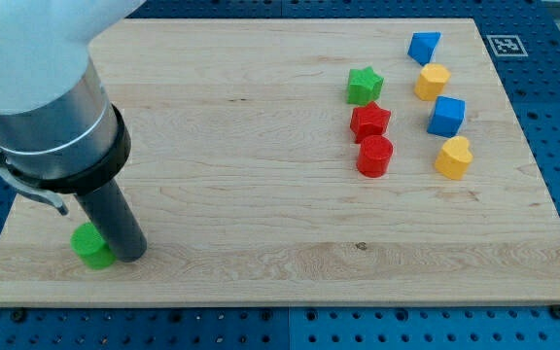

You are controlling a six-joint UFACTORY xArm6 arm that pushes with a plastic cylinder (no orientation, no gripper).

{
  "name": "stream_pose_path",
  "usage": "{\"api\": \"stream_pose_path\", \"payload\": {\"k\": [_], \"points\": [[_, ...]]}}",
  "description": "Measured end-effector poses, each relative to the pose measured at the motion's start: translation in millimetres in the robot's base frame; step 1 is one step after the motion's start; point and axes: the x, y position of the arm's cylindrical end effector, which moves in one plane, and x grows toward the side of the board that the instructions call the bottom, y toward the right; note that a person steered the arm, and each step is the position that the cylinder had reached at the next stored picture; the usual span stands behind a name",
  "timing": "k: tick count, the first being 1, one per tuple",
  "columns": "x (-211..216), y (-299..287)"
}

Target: Nudge red circle a bit left

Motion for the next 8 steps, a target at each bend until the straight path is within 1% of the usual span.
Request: {"api": "stream_pose_path", "payload": {"k": [1,2,6,7,8], "points": [[0,0],[0,32],[0,248],[-1,293],[-35,318]]}}
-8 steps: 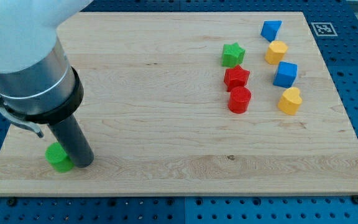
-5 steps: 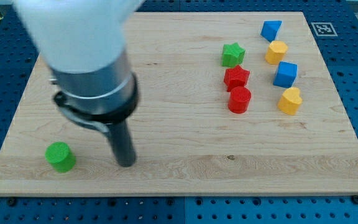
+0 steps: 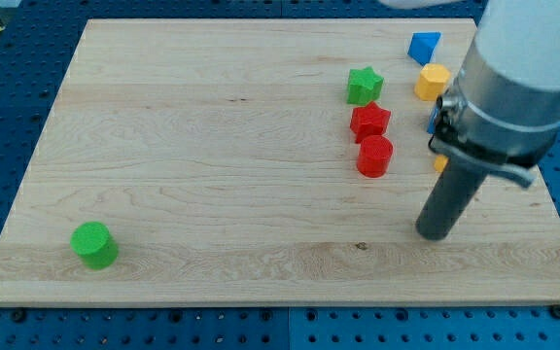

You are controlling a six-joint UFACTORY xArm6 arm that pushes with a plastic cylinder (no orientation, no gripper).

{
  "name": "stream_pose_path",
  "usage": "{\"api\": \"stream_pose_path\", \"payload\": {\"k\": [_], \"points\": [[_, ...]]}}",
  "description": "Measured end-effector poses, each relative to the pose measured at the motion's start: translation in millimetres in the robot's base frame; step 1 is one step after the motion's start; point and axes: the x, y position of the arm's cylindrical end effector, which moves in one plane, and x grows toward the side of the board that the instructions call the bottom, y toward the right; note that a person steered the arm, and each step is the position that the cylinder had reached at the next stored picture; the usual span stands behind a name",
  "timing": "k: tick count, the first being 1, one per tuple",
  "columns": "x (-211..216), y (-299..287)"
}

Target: Nudge red circle a bit left

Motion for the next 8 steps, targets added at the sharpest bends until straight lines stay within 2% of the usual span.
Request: {"api": "stream_pose_path", "payload": {"k": [1,3,6,8], "points": [[-41,6],[-72,6],[-77,-11],[-77,-59]]}}
